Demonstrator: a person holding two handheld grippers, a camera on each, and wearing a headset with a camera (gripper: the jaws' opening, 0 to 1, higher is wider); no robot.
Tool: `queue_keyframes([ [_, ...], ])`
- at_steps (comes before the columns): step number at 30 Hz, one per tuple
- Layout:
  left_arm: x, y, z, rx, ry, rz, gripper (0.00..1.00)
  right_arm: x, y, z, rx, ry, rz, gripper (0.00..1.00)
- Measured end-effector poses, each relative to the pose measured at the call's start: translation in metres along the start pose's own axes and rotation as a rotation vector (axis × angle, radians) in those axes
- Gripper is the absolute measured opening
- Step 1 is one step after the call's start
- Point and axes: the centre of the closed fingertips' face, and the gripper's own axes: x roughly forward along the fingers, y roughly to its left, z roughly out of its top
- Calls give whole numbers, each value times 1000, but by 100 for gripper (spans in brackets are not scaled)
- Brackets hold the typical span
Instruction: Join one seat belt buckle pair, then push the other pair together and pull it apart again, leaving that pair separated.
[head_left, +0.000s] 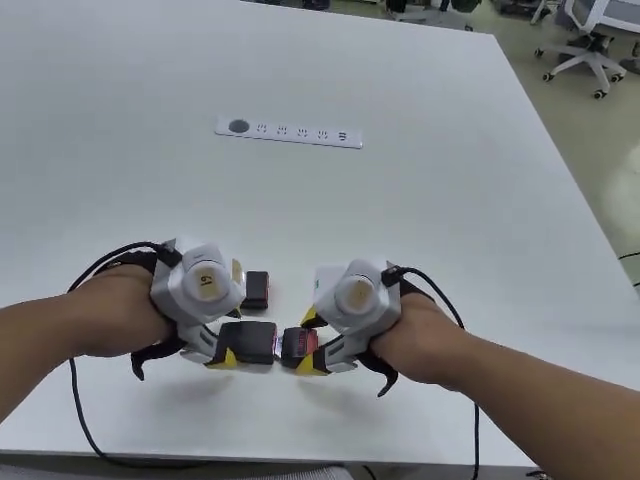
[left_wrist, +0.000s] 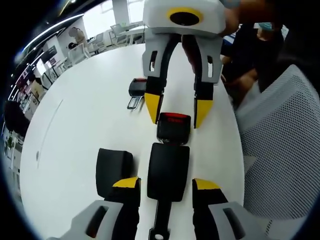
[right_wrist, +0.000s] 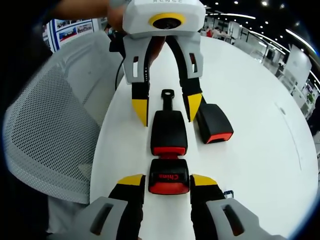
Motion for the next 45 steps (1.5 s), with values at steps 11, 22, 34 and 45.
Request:
queue_keyframes([
  [11,-14,16,15,-15,-50,28,42,-19,-11,5,-17,-13,-35,30],
  [22,-20,35,20,-15,-61,48,43,-31,-28,-9,-21,-3,-63,30],
  [34,-21,63,20,-6,-75,111,42,-50,-51,-34,-58,56,-99,31],
  [45,-15,69,3,1,-35,80,44,-58,-71,-60,-50,100,-135,31],
])
